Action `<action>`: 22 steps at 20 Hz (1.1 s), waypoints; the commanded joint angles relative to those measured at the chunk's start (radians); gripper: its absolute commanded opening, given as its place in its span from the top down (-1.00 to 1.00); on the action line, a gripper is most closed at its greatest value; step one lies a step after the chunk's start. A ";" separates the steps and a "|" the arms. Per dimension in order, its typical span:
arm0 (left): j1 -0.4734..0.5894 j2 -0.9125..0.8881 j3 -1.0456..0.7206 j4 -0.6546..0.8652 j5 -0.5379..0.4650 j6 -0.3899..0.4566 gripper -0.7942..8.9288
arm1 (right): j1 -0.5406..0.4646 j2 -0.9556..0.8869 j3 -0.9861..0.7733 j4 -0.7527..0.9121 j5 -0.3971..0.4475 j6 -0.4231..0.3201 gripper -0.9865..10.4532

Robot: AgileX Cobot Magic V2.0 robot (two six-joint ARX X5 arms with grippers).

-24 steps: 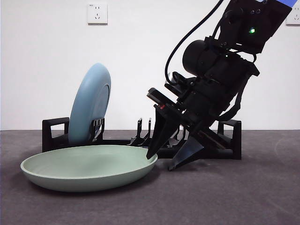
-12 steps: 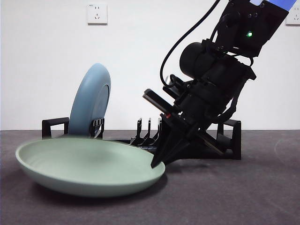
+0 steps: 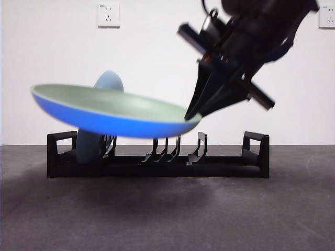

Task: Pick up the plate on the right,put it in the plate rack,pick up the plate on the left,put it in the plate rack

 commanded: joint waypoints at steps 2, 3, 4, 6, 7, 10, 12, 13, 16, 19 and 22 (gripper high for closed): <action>-0.136 0.057 0.000 -0.088 -0.135 0.104 0.19 | -0.022 -0.051 0.002 -0.027 0.022 -0.005 0.86; -0.187 0.082 0.000 -0.116 -0.198 0.111 0.19 | -0.029 -0.058 0.003 -0.037 0.019 -0.005 0.86; -0.237 0.111 0.000 -0.135 -0.260 0.116 0.19 | -0.038 -0.062 0.003 -0.050 0.019 -0.005 0.86; -0.327 0.174 0.000 -0.159 -0.370 0.137 0.19 | -0.051 -0.062 0.003 -0.070 0.018 -0.005 0.86; -0.365 0.210 0.000 -0.162 -0.416 0.136 0.19 | -0.054 -0.062 0.003 -0.079 0.018 -0.005 0.86; -0.432 0.325 0.000 -0.175 -0.483 0.136 0.20 | -0.054 -0.065 0.003 -0.082 0.016 -0.006 0.86; -0.444 0.399 0.000 -0.182 -0.485 0.134 0.20 | -0.054 -0.066 0.003 -0.083 0.016 -0.005 0.85; -0.446 0.431 0.000 -0.182 -0.489 0.132 0.20 | -0.056 -0.066 0.003 -0.084 0.012 -0.005 0.86; -0.446 0.510 0.000 -0.175 -0.522 0.132 0.20 | -0.067 -0.068 0.003 -0.095 0.010 -0.007 0.85; -0.440 0.555 0.000 -0.156 -0.535 0.131 0.29 | -0.092 -0.084 0.003 -0.113 0.008 -0.008 0.85; -0.437 0.578 0.000 -0.143 -0.535 0.131 0.69 | -0.121 -0.119 0.003 -0.119 -0.042 -0.011 0.85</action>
